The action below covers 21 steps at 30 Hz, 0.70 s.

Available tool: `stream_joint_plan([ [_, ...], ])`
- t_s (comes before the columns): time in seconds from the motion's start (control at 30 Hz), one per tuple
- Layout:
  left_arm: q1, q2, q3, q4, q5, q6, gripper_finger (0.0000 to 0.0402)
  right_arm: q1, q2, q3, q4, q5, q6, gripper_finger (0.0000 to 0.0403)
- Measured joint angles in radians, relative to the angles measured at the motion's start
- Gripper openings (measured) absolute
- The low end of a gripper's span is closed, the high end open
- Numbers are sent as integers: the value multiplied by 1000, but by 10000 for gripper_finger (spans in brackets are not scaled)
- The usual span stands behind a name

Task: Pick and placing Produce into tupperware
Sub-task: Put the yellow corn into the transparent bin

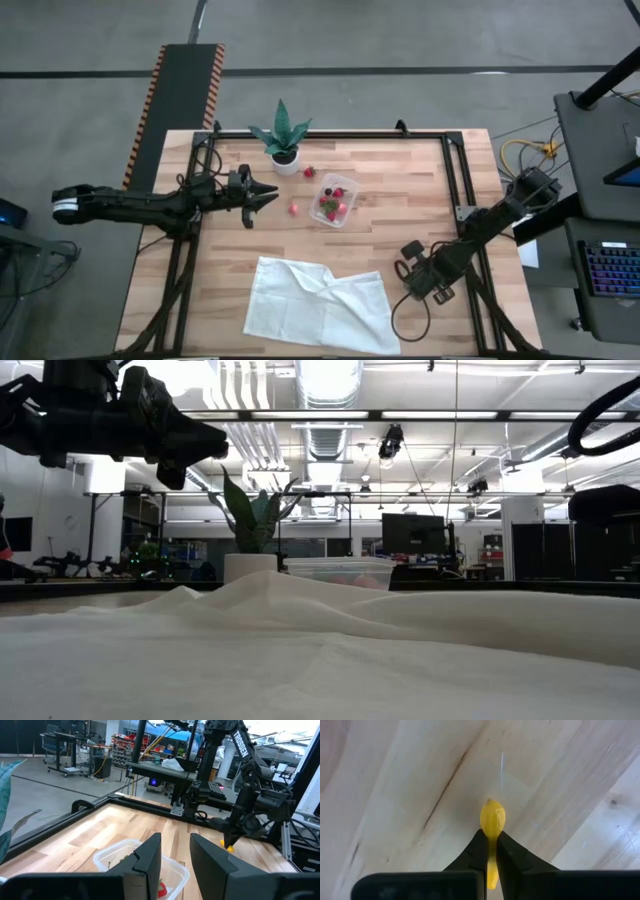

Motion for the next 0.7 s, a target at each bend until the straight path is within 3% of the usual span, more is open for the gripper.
stream_joint_plan([
  [0.33,1,0,0,0,-1,0,89,-32,-4,99,-26,126,-78,13],
  [0.7,1,0,0,0,-1,-1,89,-240,-5,285,10,332,-189,13],
])
